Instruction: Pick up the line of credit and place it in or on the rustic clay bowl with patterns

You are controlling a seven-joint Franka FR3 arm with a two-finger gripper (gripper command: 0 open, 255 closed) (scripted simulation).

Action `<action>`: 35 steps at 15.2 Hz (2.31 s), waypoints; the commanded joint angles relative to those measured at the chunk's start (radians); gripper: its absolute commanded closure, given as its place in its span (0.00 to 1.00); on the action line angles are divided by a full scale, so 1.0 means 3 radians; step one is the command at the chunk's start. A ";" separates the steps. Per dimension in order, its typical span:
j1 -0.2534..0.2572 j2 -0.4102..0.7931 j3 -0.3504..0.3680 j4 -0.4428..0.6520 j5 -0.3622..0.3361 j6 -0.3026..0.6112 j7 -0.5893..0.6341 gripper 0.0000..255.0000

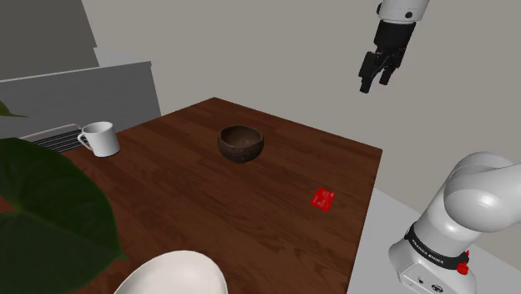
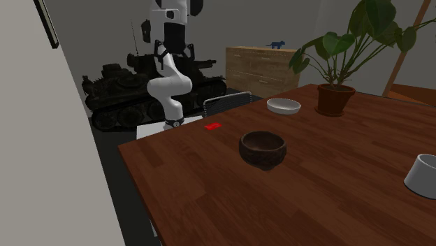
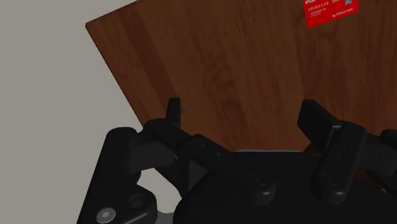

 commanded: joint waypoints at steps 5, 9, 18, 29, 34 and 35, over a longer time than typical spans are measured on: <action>-0.0115 -0.0530 0.0380 -0.0629 0.0120 0.0265 0.0741 0.00; -0.0186 -0.0948 0.0857 -0.1133 0.0330 0.0489 0.1503 0.00; -0.0328 -0.1186 0.2318 -0.1706 0.1054 0.0998 0.3346 0.00; -0.1157 -0.0686 0.3933 -0.1586 0.1641 0.1666 0.4903 0.00; -0.1237 -0.0603 0.4071 -0.1728 0.1715 0.1914 0.4890 0.00; -0.1237 -0.0604 0.4071 -0.1728 0.1715 0.1914 0.4890 0.00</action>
